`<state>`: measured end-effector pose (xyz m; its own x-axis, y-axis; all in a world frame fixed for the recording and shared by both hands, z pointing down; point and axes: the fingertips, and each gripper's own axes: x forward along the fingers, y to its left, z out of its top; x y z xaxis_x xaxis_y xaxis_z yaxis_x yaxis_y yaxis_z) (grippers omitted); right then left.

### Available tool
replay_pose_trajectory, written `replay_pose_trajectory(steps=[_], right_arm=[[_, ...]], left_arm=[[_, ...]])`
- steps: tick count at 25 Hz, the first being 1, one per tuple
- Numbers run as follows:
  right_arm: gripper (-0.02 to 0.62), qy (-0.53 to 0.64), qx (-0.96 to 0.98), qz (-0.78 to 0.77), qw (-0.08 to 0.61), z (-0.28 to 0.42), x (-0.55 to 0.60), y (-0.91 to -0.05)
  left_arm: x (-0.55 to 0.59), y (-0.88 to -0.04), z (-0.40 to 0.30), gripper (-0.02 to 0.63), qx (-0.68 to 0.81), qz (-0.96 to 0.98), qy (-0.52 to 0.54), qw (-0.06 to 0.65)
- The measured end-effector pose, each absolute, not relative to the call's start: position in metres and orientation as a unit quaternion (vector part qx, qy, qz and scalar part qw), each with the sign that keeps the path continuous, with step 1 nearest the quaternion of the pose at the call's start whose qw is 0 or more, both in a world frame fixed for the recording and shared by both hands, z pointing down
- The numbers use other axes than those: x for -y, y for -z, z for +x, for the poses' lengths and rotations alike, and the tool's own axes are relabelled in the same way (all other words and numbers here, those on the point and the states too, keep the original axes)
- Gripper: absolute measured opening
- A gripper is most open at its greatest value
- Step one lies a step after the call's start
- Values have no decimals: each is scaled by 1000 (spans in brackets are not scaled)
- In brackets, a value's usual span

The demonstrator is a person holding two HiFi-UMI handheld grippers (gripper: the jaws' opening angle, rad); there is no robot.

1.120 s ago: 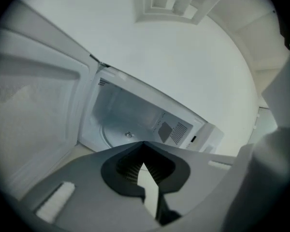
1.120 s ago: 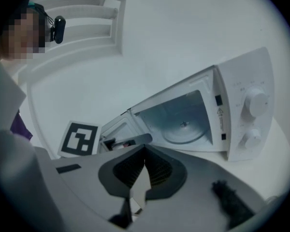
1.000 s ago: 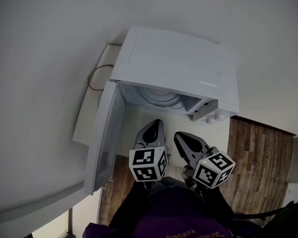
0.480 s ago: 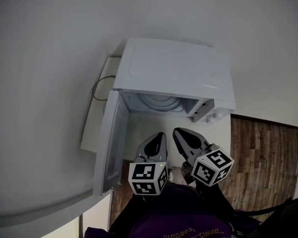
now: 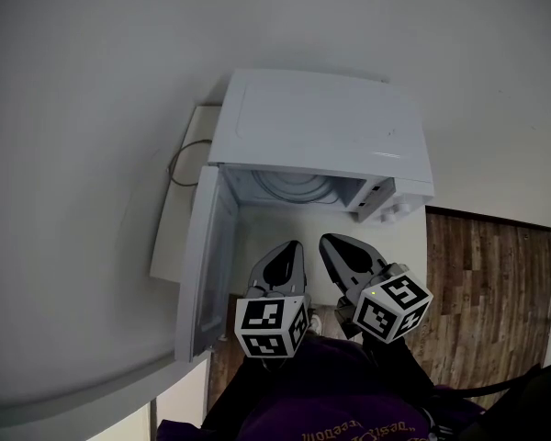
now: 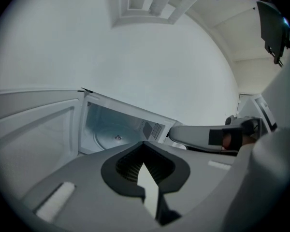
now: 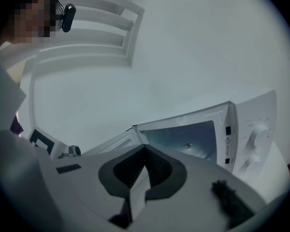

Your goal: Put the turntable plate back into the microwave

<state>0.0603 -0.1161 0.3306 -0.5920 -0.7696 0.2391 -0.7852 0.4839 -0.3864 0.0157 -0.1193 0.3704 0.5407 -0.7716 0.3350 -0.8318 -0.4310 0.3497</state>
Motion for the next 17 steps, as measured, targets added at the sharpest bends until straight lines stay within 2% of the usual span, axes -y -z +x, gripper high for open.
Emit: replay_pose_trajectory(steps=[17], right_arm=[[9, -230, 861, 454, 13, 64, 121, -328]], left_arm=[[125, -374, 10, 8, 481, 837, -63, 252]])
